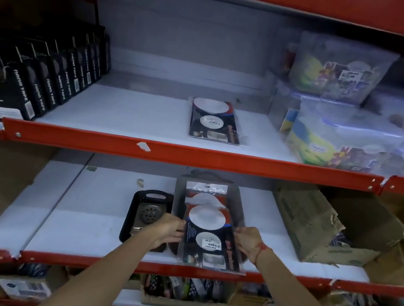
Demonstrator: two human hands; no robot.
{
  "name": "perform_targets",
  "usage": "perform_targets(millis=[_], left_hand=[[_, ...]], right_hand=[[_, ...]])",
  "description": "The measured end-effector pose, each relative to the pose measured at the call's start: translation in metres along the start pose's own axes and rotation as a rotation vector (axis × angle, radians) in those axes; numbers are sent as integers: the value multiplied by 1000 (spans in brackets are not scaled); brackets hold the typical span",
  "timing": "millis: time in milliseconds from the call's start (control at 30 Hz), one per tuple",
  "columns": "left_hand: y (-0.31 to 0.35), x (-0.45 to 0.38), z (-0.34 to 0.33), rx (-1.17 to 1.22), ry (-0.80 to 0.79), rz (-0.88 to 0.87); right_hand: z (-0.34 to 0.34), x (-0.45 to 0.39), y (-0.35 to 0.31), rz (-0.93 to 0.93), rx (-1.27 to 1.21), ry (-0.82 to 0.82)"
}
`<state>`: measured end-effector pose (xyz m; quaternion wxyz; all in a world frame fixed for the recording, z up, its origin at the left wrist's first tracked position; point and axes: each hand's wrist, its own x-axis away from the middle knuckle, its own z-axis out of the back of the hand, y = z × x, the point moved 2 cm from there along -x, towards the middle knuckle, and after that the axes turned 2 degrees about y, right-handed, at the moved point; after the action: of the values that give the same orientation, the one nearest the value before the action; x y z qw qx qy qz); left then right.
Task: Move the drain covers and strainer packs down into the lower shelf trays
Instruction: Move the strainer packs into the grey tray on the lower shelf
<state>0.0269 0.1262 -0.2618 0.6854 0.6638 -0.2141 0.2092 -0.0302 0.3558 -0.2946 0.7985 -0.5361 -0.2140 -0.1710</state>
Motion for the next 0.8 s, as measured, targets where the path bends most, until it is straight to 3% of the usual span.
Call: perform_targets(millis=[133,233,300,467,567,633,733,800], left_hand=[[4,-3,2,-207,-78,49],[24,7,8,-388,-99,-48],[47,22,12,-449,-128,-142],[121,75,14,-446,-247,-404],[168,93,14,-331,-272,-559],[200,93,16,-239,-156,-667],[243,61,33,-104,222,-707],[263,30,45,-188,469,-648]], right_hand=[[0,-3,-6,96,238,-23],[0,32,-40,285,553,-13],[5,56,-67,378,607,-61],[27,111,-140,604,464,-141],[38,128,-185,668,157,-139],[45,124,-214,680,35,-45],[48,100,-252,659,-58,114],[53,76,-265,581,-89,170]])
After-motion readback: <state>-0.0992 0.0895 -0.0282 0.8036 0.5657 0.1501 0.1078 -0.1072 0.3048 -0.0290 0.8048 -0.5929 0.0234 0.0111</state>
